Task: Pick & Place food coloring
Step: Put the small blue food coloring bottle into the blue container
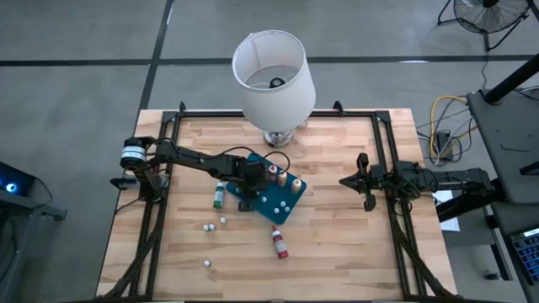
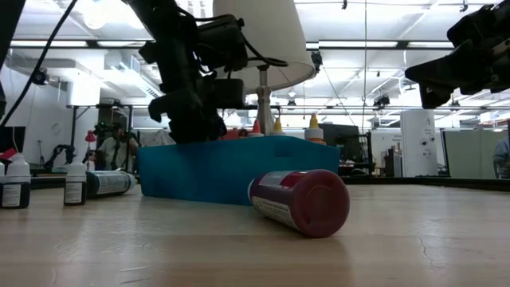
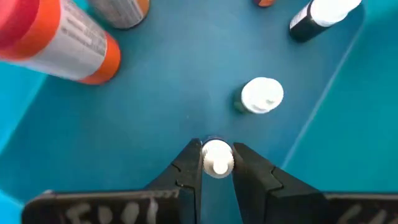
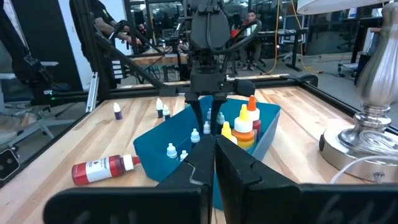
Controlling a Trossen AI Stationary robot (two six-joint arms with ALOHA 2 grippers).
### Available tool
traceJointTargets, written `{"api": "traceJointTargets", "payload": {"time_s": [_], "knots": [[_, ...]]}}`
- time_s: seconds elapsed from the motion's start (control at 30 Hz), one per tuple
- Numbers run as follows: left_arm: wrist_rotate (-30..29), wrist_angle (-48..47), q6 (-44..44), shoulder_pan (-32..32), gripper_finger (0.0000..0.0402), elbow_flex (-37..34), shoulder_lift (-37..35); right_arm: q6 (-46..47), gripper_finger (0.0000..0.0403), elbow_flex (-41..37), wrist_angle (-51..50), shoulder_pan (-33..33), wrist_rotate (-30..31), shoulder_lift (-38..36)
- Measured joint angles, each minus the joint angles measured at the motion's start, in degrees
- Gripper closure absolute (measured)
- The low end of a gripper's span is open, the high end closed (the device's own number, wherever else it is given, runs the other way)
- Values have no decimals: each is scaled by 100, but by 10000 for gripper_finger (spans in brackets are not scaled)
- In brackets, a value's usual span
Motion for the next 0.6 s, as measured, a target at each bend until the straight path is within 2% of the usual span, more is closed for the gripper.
{"api": "traceJointTargets", "payload": {"time_s": [0.6], "knots": [[-1,-473,-399,-111,358,-148,-348,0,394,0,4,0,-2,7]]}}
